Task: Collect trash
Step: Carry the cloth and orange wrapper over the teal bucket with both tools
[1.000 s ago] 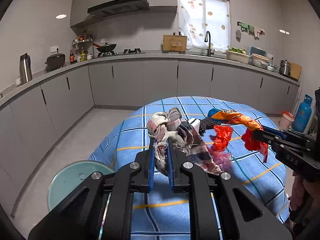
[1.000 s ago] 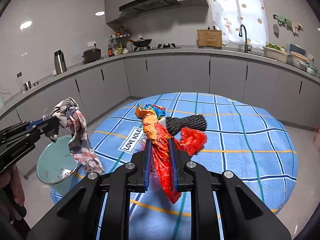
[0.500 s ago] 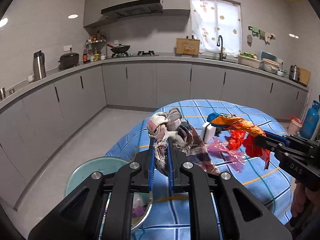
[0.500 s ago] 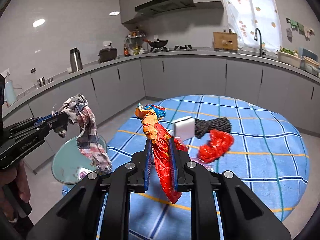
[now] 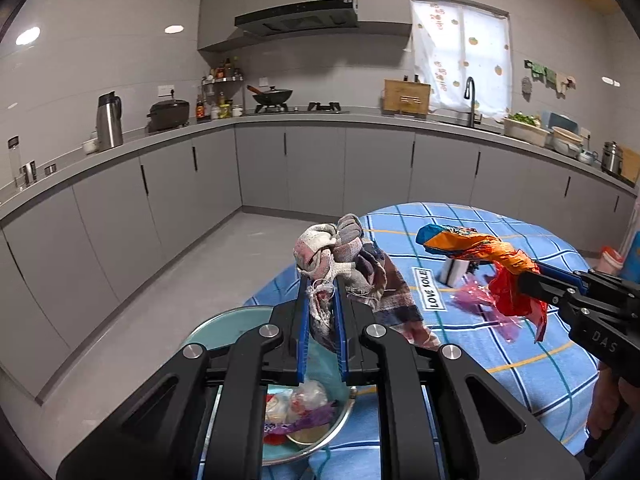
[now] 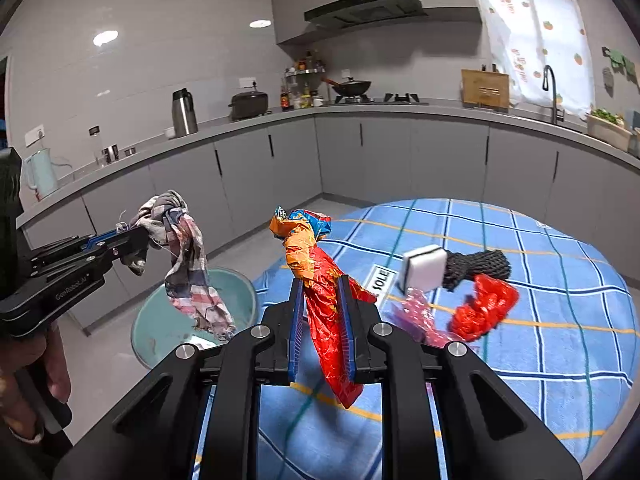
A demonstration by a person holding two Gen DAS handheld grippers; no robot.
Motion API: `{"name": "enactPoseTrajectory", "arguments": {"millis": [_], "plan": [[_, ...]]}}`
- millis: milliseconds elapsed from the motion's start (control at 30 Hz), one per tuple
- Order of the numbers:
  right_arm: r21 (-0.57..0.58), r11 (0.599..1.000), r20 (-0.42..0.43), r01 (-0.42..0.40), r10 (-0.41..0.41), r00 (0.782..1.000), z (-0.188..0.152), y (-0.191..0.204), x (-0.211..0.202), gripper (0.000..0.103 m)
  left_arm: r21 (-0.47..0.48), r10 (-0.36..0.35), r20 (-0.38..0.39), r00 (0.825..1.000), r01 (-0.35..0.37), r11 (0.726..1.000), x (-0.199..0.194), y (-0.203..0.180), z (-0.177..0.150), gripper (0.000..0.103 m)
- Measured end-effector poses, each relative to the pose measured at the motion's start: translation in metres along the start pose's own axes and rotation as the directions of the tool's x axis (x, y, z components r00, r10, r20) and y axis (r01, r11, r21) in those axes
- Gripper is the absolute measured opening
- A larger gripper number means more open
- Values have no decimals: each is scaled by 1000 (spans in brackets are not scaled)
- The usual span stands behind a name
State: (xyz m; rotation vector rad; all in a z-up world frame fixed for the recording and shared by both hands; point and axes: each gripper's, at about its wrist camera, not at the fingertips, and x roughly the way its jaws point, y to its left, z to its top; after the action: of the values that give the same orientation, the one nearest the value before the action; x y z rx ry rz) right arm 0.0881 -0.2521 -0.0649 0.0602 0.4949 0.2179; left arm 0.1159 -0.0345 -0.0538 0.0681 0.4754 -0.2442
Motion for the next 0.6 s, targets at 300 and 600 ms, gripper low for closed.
{"name": "enactPoseTrajectory", "arguments": {"millis": [300, 600], "plan": [[-30, 999, 0, -45, 45, 999, 7, 22, 11, 18, -23, 50, -7, 999, -50, 998, -4, 22, -3, 11], [-58, 995, -7, -78, 78, 997, 13, 43, 23, 18, -54, 95, -11, 995, -95, 994, -8, 47, -9, 11]]}}
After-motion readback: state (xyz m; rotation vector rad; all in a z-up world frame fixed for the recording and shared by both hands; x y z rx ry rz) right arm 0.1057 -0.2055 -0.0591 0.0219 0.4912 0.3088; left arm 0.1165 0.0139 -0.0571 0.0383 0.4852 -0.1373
